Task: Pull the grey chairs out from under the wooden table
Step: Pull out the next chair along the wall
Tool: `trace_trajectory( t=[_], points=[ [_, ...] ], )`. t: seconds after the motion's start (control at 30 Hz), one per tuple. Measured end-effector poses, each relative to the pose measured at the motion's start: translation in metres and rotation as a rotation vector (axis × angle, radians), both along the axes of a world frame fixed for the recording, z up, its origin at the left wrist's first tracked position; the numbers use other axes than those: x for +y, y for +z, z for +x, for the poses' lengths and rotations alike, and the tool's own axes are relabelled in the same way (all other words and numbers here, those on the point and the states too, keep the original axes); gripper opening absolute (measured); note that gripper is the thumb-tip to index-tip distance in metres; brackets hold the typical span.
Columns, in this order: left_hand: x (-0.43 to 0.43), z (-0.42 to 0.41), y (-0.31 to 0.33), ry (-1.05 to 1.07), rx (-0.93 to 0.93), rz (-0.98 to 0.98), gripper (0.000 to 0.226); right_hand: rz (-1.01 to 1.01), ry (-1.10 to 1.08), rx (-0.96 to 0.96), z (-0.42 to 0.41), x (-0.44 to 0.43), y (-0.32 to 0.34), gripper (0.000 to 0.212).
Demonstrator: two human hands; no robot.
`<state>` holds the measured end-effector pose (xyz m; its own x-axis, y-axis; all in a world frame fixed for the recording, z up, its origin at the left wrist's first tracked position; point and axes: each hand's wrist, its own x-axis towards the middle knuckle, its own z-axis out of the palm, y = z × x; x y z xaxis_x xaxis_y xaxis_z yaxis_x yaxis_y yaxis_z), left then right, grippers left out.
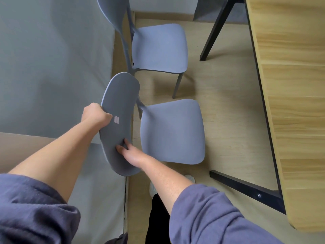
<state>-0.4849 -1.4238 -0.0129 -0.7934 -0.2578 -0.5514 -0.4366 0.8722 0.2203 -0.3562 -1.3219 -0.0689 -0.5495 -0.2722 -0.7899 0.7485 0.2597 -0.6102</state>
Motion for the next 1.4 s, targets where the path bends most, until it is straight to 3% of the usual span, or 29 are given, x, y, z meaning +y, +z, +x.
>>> trace_trajectory(
  t=[0.5,0.8,1.03,1.2,1.4],
  points=[
    [-0.027,-0.010,0.006,0.085,0.012,-0.140,0.008,-0.066,0.044,-0.001,-0.009,-0.038,0.006,0.061],
    [-0.034,-0.016,0.013,0.031,0.047,-0.065,0.024,-0.044,0.043,0.028,-0.011,-0.039,0.002,0.060],
    [-0.028,-0.014,0.020,0.025,0.039,-0.166,0.022,-0.057,0.074,0.009,-0.008,-0.049,0.008,0.060],
    [-0.028,-0.014,0.025,-0.010,0.018,-0.234,0.027,-0.042,0.111,0.007,-0.012,-0.059,0.012,0.075],
    [-0.024,-0.016,0.024,-0.031,-0.020,-0.285,0.029,-0.030,0.116,0.023,-0.014,-0.052,0.003,0.065]
  ],
)
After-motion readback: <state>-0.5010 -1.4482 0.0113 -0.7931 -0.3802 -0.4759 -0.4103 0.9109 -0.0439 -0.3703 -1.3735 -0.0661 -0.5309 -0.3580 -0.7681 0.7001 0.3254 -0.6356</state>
